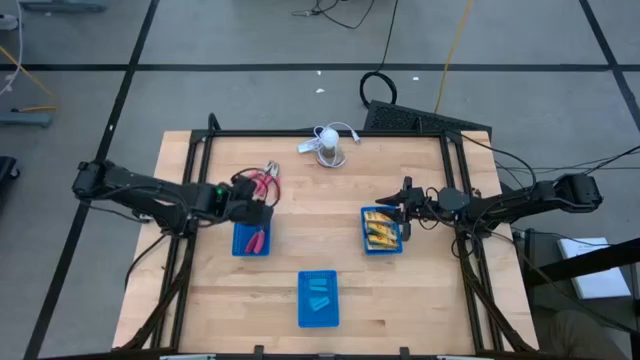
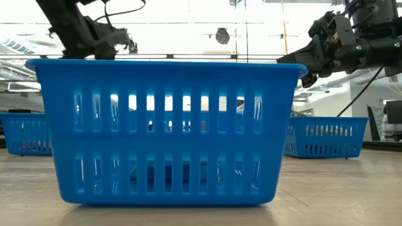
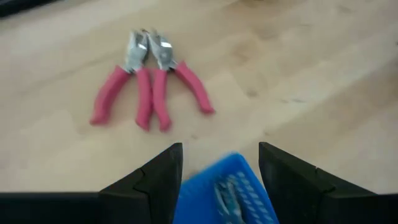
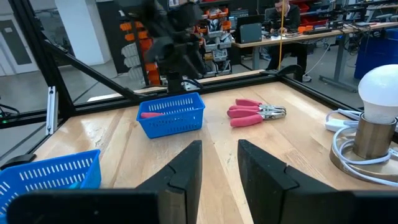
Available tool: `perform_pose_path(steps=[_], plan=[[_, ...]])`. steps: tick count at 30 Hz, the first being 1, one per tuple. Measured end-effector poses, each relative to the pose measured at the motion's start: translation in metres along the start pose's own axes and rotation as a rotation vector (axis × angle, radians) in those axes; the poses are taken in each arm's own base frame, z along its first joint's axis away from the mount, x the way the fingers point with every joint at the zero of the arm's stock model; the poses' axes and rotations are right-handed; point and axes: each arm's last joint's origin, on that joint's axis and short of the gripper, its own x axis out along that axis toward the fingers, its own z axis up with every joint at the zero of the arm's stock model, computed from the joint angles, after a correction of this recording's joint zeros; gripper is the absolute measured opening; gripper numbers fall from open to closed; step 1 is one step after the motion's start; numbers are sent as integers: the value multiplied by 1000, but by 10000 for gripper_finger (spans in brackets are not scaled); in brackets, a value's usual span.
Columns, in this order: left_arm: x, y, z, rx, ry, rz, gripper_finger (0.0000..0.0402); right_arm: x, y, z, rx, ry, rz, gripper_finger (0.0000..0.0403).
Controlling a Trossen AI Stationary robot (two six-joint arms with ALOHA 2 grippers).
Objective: Pick & Place School Supplies
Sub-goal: Put the pink hole puncher into the top left blue bin
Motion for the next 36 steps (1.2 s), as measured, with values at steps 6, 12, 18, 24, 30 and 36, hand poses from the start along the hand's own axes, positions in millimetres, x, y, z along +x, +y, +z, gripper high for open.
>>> perform_pose_path(steps=[6,12,18,24,30,36], plan=[[27,3,20,40,36,27,212,0,0,0,0,0,0,93],[59,7,31,63,94,78,212,0,0,0,-3,-1,0,93],[87,-2,39,46,177,-72,211,0,0,0,-3,0,0,93],[112,-7,39,-2,201,-105,212,0,0,0,-3,-2,1,93],[133,-1,37,-37,229,-39,211,0,0,0,-1,-1,0,93],[138,-1,38,-48,226,-42,211,0,0,0,-2,-1,0,93]])
